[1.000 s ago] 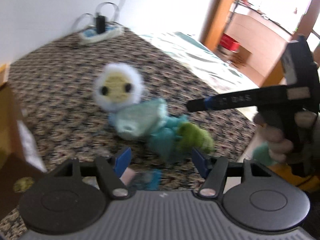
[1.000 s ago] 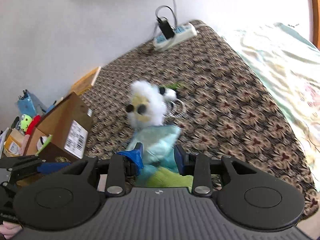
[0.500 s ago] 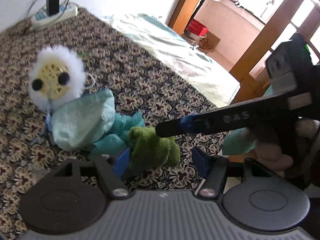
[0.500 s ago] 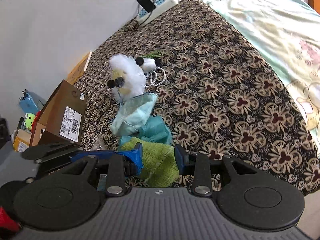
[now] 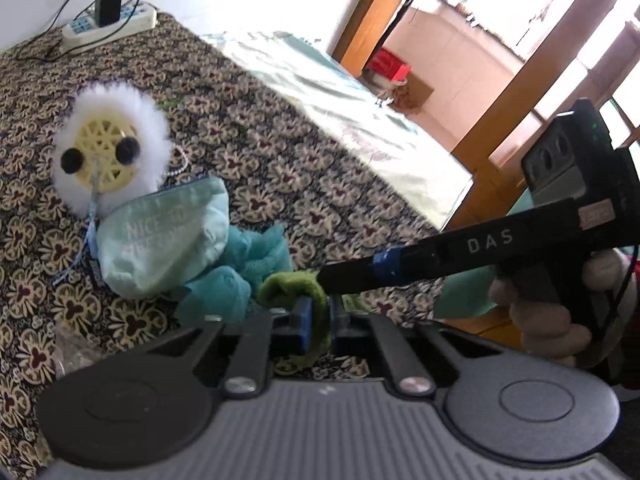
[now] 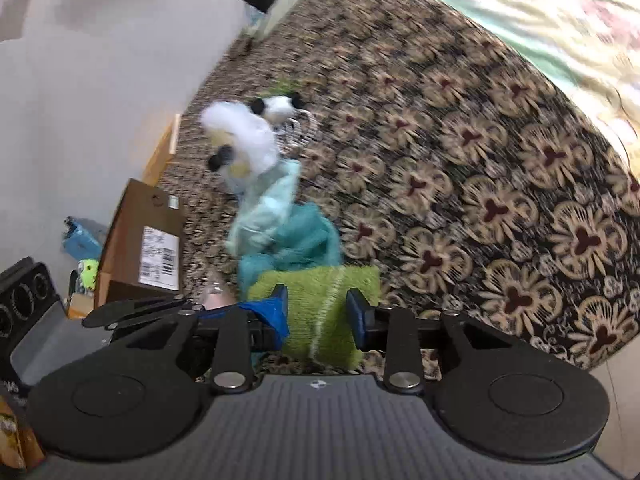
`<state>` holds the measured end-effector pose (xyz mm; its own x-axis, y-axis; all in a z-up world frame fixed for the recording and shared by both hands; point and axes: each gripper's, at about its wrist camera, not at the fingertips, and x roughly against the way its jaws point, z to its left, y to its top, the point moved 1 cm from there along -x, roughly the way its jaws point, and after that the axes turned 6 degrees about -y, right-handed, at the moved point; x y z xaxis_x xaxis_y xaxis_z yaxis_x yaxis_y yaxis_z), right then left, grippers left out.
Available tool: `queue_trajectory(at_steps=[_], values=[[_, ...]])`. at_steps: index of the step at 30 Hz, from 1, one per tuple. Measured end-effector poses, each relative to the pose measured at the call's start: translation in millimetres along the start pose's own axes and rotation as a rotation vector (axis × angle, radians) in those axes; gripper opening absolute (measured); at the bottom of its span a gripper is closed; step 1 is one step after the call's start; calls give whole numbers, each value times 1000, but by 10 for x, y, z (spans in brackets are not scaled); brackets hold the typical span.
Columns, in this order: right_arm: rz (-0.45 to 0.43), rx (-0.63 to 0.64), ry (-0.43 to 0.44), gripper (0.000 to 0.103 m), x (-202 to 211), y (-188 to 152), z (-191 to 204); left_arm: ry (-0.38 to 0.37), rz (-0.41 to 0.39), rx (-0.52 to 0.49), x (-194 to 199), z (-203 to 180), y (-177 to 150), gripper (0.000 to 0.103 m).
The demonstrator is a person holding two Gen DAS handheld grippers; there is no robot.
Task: Organize soft objects
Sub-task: 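Grasp the green fuzzy towel with the right tool while the left tool grasps it too, then carry the green towel over the box and open both tools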
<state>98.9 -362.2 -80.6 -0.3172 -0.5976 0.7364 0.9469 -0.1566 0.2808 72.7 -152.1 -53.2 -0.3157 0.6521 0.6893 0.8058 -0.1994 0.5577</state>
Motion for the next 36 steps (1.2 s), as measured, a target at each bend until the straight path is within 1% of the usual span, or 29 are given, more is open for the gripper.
queue_trajectory(at_steps=[4, 9, 12, 15, 19, 24, 31, 36], values=[[-21, 45, 29, 9, 37, 33, 155, 4, -47, -3, 181, -26, -21, 1], [-37, 52, 87, 8, 55, 101, 361, 23, -131, 2, 537, -12, -9, 1], [-54, 88, 128, 8, 59, 142, 576, 47, -191, -1, 791, 5, -3, 1], [-69, 141, 166, 8, 28, 190, 848, 90, -254, -9, 1077, 50, -26, 1], [-73, 224, 220, 8, -103, 266, 1300, 160, -335, -1, 1491, 181, -101, 1], [-63, 356, 269, 8, -402, 302, 1969, 256, -415, 39, 2055, 481, -271, 1], [-68, 549, 307, 8, -952, 223, 2970, 403, -483, 90, 2734, 983, -498, 1], [-105, 634, 324, 8, -1305, 151, 3567, 486, -511, 112, 3138, 1412, -576, 1]])
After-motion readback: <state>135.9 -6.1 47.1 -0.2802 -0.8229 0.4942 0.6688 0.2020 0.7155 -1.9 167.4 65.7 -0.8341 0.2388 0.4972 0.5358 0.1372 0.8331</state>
